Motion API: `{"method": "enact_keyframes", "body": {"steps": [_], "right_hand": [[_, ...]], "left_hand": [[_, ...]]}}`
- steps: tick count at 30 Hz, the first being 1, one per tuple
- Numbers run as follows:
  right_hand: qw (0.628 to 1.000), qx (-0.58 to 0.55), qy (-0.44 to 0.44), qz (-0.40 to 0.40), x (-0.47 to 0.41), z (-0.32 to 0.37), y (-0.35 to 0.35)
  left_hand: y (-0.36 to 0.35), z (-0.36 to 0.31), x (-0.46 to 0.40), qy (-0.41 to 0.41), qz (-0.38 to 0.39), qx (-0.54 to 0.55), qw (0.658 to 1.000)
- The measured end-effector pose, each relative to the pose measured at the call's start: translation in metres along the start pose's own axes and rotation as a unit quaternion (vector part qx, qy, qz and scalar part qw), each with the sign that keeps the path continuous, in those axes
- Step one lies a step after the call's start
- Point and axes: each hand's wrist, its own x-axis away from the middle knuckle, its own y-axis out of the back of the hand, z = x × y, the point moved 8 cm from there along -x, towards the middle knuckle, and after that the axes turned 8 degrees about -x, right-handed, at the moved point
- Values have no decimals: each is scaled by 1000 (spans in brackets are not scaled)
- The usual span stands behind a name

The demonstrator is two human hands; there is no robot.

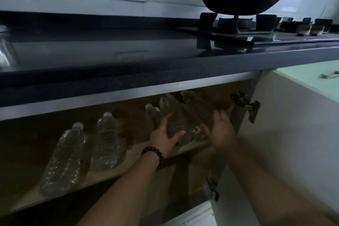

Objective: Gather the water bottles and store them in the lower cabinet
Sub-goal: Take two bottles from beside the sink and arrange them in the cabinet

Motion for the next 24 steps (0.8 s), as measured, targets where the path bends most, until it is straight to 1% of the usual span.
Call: {"method": "enact_keyframes", "body": {"steps": [2,3,4,6,7,8,9,10,13,16,18,20,22,24], "right_hand": [[999,49,11,-5,2,8,3],[998,60,34,-5,6,19,3],[997,41,67,10,11,34,0],[987,-54,118,94,24,69,-18],[978,-86,128,142,30,83,-32],[971,-97,139,167,34,94,-44],[970,-93,149,167,35,102,-54],[972,-89,151,155,34,106,-59],[978,-95,138,121,25,102,-57],[981,-55,156,105,23,92,-48],[984,-39,142,98,19,80,-40],[987,11,135,88,14,69,-33],[984,58,147,80,9,60,-29],[981,81,151,87,8,57,-30]], "left_hand": [[-2,7,-2,12,-3,-4,1000],[-2,11,-1,19,-7,-13,1000],[-1,14,-1,22,-11,-24,999],[-4,14,-1,11,1,-63,998],[-6,11,0,0,13,-93,996],[-7,9,0,-11,23,-116,993],[-7,8,1,-8,27,-118,993],[-5,13,1,9,25,-95,995],[5,28,4,64,-10,-73,995],[5,35,7,93,12,-86,992],[6,34,9,102,16,-98,990],[7,33,13,102,11,-76,992],[5,34,17,94,17,-101,990],[3,36,17,93,33,-122,988]]}}
